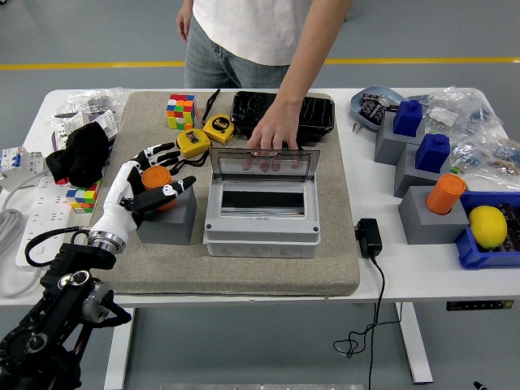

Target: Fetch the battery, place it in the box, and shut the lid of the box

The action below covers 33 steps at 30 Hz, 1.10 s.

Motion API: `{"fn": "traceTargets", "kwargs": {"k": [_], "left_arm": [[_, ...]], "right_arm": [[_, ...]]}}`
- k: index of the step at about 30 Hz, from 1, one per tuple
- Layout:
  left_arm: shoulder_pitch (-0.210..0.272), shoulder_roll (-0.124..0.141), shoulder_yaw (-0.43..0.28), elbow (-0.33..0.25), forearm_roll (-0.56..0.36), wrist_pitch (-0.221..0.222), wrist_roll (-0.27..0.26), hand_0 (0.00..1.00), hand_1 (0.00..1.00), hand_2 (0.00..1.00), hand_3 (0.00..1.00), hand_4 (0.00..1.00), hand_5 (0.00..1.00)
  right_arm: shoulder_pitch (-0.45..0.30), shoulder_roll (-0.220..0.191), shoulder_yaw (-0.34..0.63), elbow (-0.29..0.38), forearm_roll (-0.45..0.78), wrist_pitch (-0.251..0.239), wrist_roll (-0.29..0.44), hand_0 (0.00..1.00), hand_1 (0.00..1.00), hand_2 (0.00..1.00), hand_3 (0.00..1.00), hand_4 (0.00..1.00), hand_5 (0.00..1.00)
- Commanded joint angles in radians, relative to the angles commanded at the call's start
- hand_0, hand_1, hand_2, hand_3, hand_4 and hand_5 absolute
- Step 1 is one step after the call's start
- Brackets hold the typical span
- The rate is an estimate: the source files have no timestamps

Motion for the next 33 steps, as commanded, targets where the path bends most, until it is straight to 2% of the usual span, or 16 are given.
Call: {"fn": "traceTargets", "kwargs": {"k": [3, 4, 9, 10, 15, 16, 21, 22, 27, 28, 33], "left_arm": [[0.0, 0.0, 0.005, -0.002, 0.003, 0.003, 0.001, 0.632, 0.674, 0.51, 0.53, 0.998, 0.002], [-0.001, 0.0, 0.008, -0.002, 0.005, 0.005, 0.001, 0.525, 0.587, 0.411, 0.425, 0.998, 0.002], [-0.001, 0.0, 0.015, -0.004, 0.02, 0.014, 0.004, 0.525, 0.587, 0.411, 0.425, 0.998, 0.002], [-0.002, 0.0, 0.018, -0.004, 0.033, 0.02, 0.005, 0.448, 0.514, 0.363, 0.366, 0.998, 0.002], [-0.006, 0.0, 0.029, -0.008, 0.075, 0.045, 0.008, 0.448, 0.514, 0.363, 0.366, 0.998, 0.002], [-0.007, 0.0, 0.031, -0.008, 0.077, 0.048, 0.008, 0.355, 0.483, 0.298, 0.276, 0.998, 0.002], [-0.015, 0.0, 0.042, -0.005, 0.083, 0.067, 0.006, 0.355, 0.483, 0.298, 0.276, 0.998, 0.002], [-0.017, 0.0, 0.045, -0.005, 0.084, 0.071, 0.006, 0.217, 0.374, 0.21, 0.182, 0.998, 0.002], [-0.022, 0.0, 0.05, -0.004, 0.092, 0.085, 0.004, 0.217, 0.374, 0.21, 0.182, 0.998, 0.002], [-0.022, 0.0, 0.051, -0.003, 0.094, 0.088, 0.004, 0.163, 0.195, 0.124, 0.128, 0.998, 0.002], [-0.024, 0.0, 0.055, -0.003, 0.113, 0.111, 0.0, 0.163, 0.195, 0.124, 0.128, 0.998, 0.002]], "right_arm": [[0.0, 0.0, -0.002, 0.0, 0.001, 0.0, 0.0, 0.75, 0.694, 0.711, 0.751, 0.998, 0.967], [0.0, -0.001, -0.003, 0.0, 0.003, 0.0, 0.001, 0.749, 0.694, 0.71, 0.751, 0.998, 0.968], [-0.001, -0.003, -0.005, -0.001, 0.006, -0.001, 0.003, 0.749, 0.694, 0.71, 0.751, 0.998, 0.968], [-0.001, -0.003, -0.005, -0.001, 0.006, -0.001, 0.003, 0.749, 0.694, 0.71, 0.751, 0.998, 0.975], [-0.002, -0.003, -0.004, -0.001, 0.005, -0.001, 0.003, 0.749, 0.694, 0.71, 0.751, 0.998, 0.975], [-0.001, -0.003, -0.004, -0.001, 0.005, -0.001, 0.003, 0.749, 0.694, 0.71, 0.751, 0.998, 0.976], [0.0, -0.003, -0.003, -0.001, 0.005, -0.001, 0.002, 0.749, 0.694, 0.71, 0.751, 0.998, 0.976], [0.001, -0.003, -0.003, -0.001, 0.005, -0.001, 0.002, 0.749, 0.694, 0.71, 0.751, 0.998, 0.984], [0.001, -0.003, -0.002, -0.002, 0.005, -0.002, 0.002, 0.749, 0.694, 0.71, 0.751, 0.998, 0.984], [0.002, -0.003, -0.001, -0.002, 0.004, -0.001, 0.002, 0.749, 0.694, 0.71, 0.751, 0.998, 0.995], [0.002, -0.002, 0.001, -0.001, 0.004, -0.001, 0.002, 0.749, 0.694, 0.71, 0.751, 0.998, 0.995]]}}
